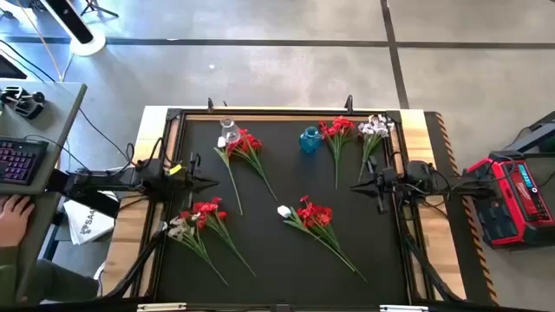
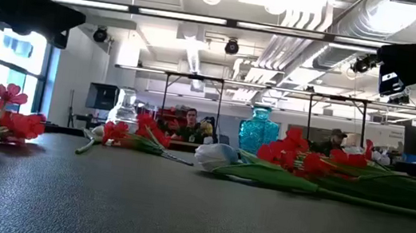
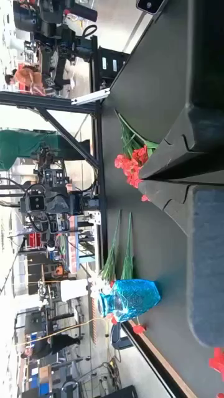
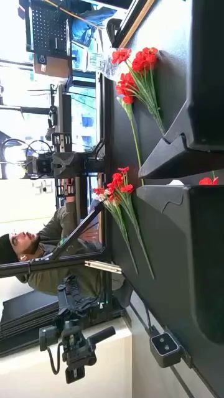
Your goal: Sort flowers into vase by color
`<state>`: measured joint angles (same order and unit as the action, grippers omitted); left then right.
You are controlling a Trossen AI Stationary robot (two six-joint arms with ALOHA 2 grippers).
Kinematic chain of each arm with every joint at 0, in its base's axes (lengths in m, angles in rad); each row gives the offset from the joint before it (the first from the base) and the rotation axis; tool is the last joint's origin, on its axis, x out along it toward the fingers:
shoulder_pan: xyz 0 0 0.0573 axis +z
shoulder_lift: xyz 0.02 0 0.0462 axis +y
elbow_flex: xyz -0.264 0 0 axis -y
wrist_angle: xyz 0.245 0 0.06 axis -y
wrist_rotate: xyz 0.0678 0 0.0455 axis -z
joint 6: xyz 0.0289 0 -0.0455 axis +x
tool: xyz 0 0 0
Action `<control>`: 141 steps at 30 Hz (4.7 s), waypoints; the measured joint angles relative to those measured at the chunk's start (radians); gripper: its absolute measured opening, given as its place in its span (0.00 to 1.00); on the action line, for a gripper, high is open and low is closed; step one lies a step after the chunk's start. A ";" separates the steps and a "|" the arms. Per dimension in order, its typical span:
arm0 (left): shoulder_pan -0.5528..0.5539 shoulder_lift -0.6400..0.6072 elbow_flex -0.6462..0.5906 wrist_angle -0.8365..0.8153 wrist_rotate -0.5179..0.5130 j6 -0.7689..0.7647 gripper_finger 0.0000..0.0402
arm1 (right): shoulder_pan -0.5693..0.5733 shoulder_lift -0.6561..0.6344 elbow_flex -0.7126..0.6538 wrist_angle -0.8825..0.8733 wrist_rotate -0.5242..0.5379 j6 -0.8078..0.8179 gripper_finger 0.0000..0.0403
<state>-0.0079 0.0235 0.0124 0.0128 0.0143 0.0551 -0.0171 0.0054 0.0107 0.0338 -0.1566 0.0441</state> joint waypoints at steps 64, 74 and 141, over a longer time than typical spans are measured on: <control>0.000 0.000 0.000 0.000 0.000 0.000 0.00 | 0.000 0.000 0.000 0.000 0.000 0.000 0.00; 0.000 0.000 0.000 0.000 0.000 0.000 0.00 | 0.000 0.000 0.000 0.000 0.000 0.000 0.00; 0.000 0.000 0.000 0.053 -0.006 -0.103 0.00 | 0.115 0.438 0.118 0.287 0.443 0.272 0.00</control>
<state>-0.0082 0.0232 0.0124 0.0660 0.0086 -0.0479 0.0977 0.4436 0.1288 0.3206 0.2868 0.3163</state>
